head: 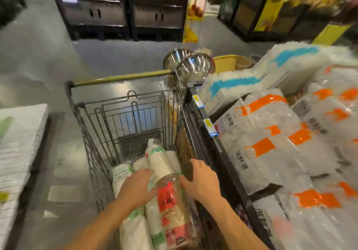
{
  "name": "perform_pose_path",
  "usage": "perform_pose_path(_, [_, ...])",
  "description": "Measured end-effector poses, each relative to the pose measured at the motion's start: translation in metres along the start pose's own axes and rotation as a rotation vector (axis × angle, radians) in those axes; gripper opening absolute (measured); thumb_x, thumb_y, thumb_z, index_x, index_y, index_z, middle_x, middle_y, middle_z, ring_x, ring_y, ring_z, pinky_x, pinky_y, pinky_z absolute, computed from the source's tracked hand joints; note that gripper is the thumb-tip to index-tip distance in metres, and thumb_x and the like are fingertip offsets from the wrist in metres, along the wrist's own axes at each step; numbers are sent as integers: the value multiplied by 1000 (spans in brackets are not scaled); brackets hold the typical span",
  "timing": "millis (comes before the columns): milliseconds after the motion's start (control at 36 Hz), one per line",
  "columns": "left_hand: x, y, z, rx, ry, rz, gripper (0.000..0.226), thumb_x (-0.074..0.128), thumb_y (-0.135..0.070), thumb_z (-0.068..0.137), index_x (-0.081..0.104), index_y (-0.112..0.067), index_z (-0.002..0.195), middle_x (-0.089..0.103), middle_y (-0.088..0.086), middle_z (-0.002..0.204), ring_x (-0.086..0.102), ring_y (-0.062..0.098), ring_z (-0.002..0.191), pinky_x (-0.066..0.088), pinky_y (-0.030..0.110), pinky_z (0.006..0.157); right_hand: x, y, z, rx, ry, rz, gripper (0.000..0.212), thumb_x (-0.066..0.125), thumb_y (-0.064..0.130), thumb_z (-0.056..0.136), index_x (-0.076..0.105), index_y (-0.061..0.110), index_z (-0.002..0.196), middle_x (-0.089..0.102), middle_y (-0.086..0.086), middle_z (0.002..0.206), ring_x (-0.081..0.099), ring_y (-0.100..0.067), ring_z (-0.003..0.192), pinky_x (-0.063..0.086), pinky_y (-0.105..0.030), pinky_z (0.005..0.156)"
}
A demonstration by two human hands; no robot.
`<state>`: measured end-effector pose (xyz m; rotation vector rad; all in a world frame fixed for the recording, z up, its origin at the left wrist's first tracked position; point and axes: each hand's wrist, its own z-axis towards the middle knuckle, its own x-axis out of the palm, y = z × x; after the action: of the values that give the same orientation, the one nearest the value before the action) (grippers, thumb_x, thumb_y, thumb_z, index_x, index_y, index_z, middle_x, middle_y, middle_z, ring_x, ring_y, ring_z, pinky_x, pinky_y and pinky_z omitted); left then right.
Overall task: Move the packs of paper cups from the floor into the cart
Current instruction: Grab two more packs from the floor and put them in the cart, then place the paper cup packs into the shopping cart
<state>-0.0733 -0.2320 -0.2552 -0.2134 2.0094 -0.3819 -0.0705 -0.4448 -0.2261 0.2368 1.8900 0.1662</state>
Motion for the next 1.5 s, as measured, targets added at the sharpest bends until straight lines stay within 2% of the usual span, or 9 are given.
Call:
perform_pose_path(83, [-41,-33,-6,173,-34,187,80,31,-73,80,46,-24,143,50,-1,141,51,22,128,45,39,102,-33,-2,-19,9,-34,-59,68,53,62,100,46,20,153,54,-4,150,57,-30,135,50,-46,107])
perform_pose_path(167, [-70,-61,-8,338,-88,319,63,48,-54,91,42,-23,146,48,1,140,51,24,127,46,42,101,-59,-5,-40,67,-78,-90,62,52,56,102,46,19,151,55,-7,148,58,-33,133,53,-46,104])
perform_pose_path(306, [-95,-103,-16,572,-105,387,66,52,-55,93,37,-24,150,45,2,145,49,26,131,44,45,104,-82,-14,-91,258,-158,-45,62,51,54,104,42,21,156,54,-9,150,54,-34,138,50,-46,108])
perform_pose_path(528, [-80,-172,-62,940,12,461,66,53,-58,92,39,-26,148,44,0,148,48,25,133,44,44,106,-64,-30,-227,671,-320,138,64,54,53,103,43,22,158,53,-7,155,54,-30,140,48,-44,111])
perform_pose_path(639, [-45,-211,-113,1147,89,487,63,55,-56,92,42,-27,147,49,0,144,51,23,129,44,42,106,-35,-32,-311,881,-355,187,61,53,50,104,42,22,157,54,-8,151,55,-33,136,50,-45,105])
perform_pose_path(861, [44,-267,-273,1531,263,625,69,51,-58,88,39,-28,150,47,2,147,50,26,131,44,41,104,32,-10,-506,1284,-471,310,53,57,50,103,50,19,147,61,-9,136,60,-34,126,50,-44,89])
perform_pose_path(1000, [99,-279,-394,1766,350,698,69,43,-59,75,54,-25,134,58,5,127,56,28,120,49,39,94,79,23,-627,1541,-532,368,50,55,51,103,50,19,141,59,-9,136,60,-34,128,51,-47,100])
perform_pose_path(1194, [182,-262,-591,2129,414,765,56,55,-54,92,49,-25,140,57,1,134,58,23,120,51,38,93,160,98,-800,1871,-652,481,35,56,45,103,58,15,122,64,-13,123,64,-36,118,54,-45,94])
perform_pose_path(1500, [268,-190,-808,2404,587,829,50,56,-45,95,49,-26,141,60,-2,136,58,21,122,51,36,96,249,215,-976,2245,-614,608,42,52,37,105,60,11,138,69,-14,130,66,-37,121,56,-43,94])
